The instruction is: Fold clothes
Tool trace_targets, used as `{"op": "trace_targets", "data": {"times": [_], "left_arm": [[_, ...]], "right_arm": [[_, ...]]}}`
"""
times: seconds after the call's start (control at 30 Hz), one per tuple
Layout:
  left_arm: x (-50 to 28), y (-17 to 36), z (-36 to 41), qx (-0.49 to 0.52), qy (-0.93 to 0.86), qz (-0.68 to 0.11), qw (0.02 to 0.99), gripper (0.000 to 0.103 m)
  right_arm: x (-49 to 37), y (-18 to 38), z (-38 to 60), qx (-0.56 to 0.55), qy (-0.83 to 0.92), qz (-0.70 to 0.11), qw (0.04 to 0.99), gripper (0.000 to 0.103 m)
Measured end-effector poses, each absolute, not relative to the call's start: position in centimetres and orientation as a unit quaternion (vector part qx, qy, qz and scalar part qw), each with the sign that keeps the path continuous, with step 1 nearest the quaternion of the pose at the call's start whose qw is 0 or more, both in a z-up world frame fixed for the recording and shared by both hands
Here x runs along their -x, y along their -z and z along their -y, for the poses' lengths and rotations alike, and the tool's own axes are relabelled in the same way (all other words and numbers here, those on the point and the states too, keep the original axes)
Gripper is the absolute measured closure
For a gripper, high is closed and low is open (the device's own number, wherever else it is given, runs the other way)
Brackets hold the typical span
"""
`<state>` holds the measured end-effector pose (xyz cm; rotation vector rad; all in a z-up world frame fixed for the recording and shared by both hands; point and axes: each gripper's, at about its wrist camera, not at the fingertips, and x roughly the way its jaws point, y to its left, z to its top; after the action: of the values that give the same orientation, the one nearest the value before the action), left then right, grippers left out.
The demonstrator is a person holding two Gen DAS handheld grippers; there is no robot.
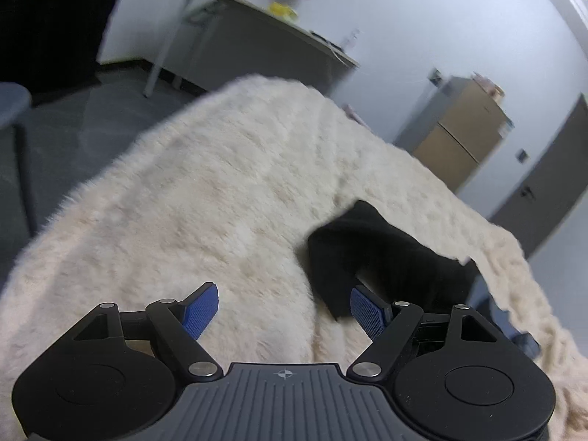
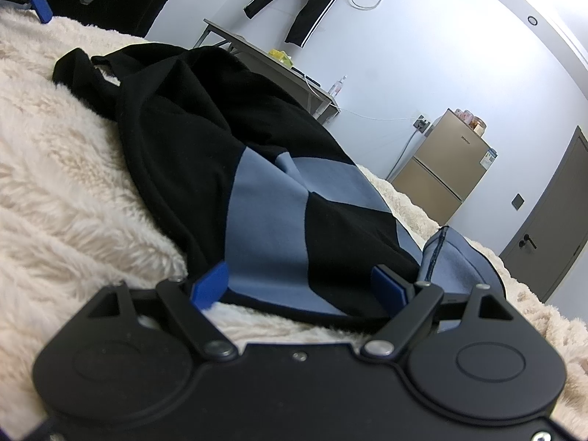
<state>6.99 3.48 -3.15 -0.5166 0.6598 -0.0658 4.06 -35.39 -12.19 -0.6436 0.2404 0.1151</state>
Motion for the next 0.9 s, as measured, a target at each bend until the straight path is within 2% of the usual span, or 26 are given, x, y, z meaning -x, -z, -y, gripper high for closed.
{"op": "trace_targets", "data": {"times": [0.2, 0.3, 0.33, 0.37, 0.43, 0.47, 0.63, 0.9], "left_arm": [[-8.4, 4.0, 0.3, 0.213, 0.143, -0.364, 0.895, 0.029], [-9.2, 4.7, 3.8, 0.132, 0.178, -0.385, 0.896, 0.030], [-9.2, 4.7, 4.2, 0.122, 0.182, -0.382, 0.898, 0.043], [-9.6, 4.8, 4.8, 0.120, 0.205, -0.378, 0.895, 0.071], [-10.2, 5.1, 5.4, 0.122, 0.220, -0.378, 0.891, 0.090], [-10.2, 4.9, 6.2, 0.094, 0.216, -0.366, 0.900, 0.095], [-9.1, 4.4, 6.9, 0.044, 0.220, -0.335, 0.915, 0.099], [-3.2, 0.8, -5.8, 0.226, 0.014, -0.192, 0.955, 0.099]], "right_arm": [[-4.1, 12.2, 35.5, 0.313, -0.058, -0.116, 0.941, 0.019], [-4.0, 12.3, 35.5, 0.313, -0.059, -0.114, 0.941, 0.019], [-4.0, 12.3, 35.5, 0.313, -0.059, -0.113, 0.941, 0.019], [-4.0, 12.3, 35.5, 0.314, -0.058, -0.113, 0.941, 0.019], [-4.0, 12.3, 35.4, 0.315, -0.058, -0.111, 0.941, 0.019], [-4.0, 12.3, 35.4, 0.315, -0.057, -0.111, 0.941, 0.019], [-4.0, 12.2, 35.3, 0.317, -0.056, -0.110, 0.940, 0.019], [-4.0, 12.2, 35.1, 0.320, -0.056, -0.110, 0.939, 0.019]]}}
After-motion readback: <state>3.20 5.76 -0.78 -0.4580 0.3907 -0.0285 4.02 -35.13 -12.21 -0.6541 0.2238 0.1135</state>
